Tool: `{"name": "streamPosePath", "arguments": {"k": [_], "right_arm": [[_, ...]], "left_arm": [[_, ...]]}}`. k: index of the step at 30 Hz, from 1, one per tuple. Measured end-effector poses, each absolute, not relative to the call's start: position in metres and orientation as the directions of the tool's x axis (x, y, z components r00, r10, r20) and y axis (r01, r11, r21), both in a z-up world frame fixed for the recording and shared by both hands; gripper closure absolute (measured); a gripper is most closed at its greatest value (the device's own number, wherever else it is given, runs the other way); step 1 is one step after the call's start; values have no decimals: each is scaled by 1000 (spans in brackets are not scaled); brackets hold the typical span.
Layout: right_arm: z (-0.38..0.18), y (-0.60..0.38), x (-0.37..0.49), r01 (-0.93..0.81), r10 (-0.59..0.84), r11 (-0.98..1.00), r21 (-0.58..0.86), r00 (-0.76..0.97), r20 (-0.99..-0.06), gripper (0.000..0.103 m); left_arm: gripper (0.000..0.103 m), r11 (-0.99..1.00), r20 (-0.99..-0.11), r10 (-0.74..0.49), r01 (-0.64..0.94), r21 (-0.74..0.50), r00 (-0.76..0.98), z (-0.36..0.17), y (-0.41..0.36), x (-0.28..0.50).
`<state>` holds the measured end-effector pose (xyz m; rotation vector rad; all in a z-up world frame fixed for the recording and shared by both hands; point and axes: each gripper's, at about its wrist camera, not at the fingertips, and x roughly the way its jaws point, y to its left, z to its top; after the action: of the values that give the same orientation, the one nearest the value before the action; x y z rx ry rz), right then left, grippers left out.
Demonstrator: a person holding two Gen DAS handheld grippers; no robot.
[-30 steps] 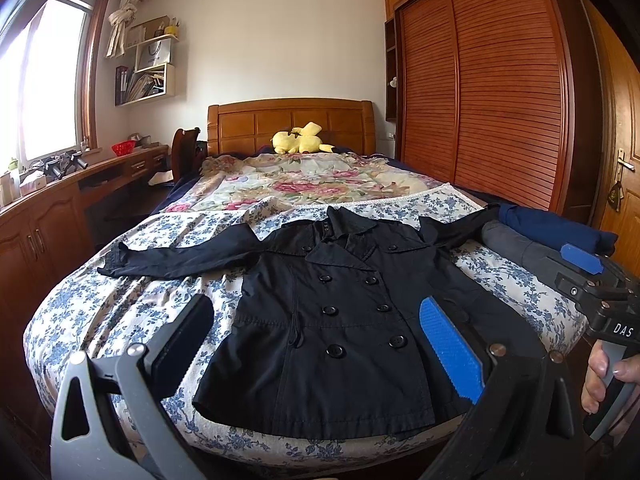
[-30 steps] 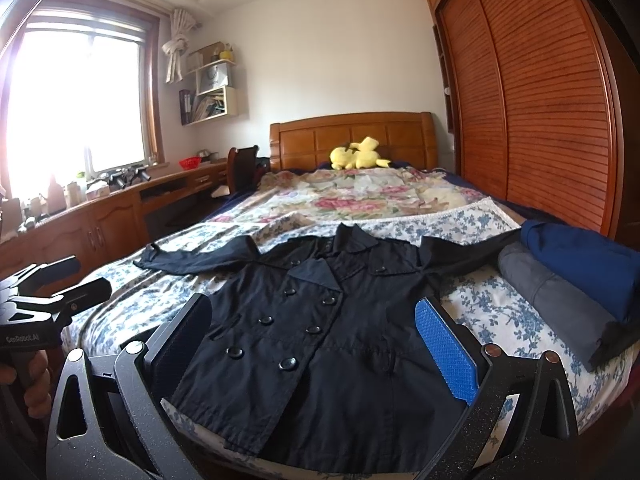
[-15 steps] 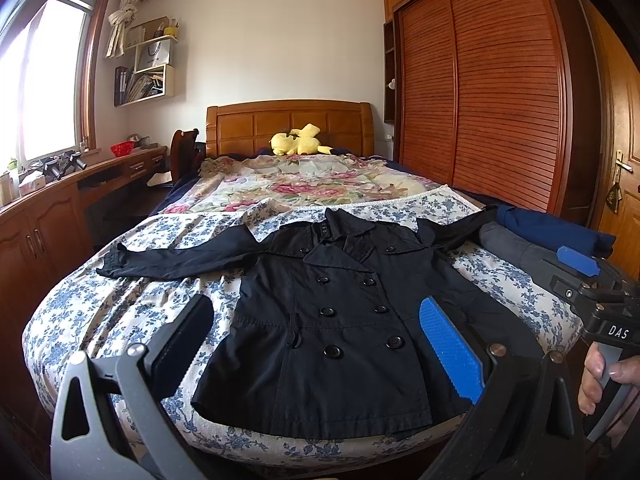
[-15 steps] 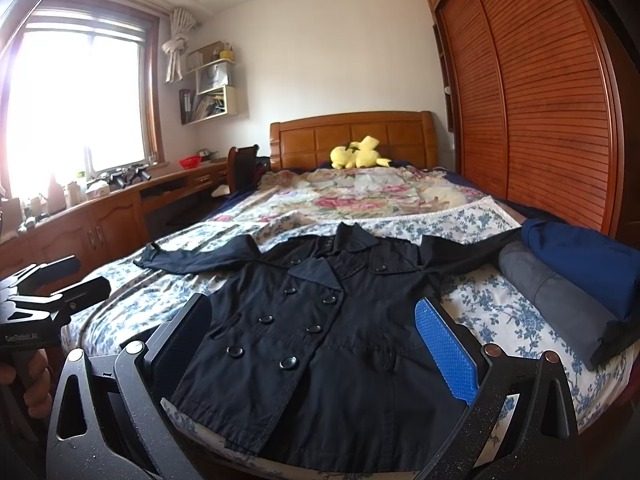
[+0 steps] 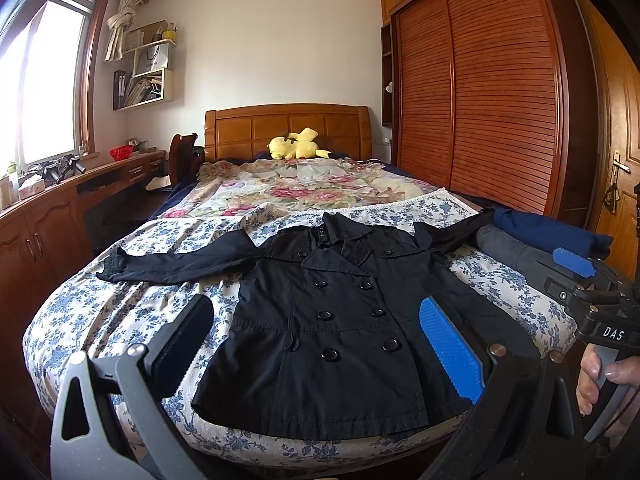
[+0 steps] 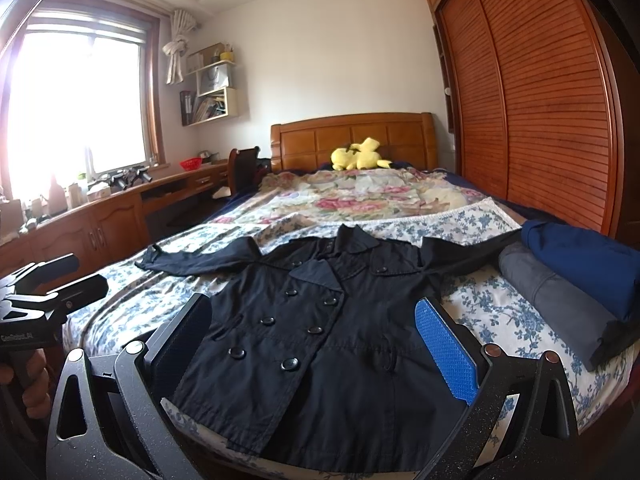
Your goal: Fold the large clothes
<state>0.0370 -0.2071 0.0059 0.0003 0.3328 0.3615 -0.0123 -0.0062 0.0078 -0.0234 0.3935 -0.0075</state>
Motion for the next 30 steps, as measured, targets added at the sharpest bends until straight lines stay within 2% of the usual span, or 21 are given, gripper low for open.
{"name": "streamPosePath", "arguments": {"k": [18, 30], "right_arm": [[9, -196, 30, -346, 345, 936, 56, 882, -321, 0], [-7, -173, 65, -367, 359, 929, 48, 862, -357, 0]], "left_arm": [[0, 1000, -383, -13, 5, -22, 924, 11, -8, -13], [0, 999, -439, 12, -27, -27, 898, -20, 22, 24]]}}
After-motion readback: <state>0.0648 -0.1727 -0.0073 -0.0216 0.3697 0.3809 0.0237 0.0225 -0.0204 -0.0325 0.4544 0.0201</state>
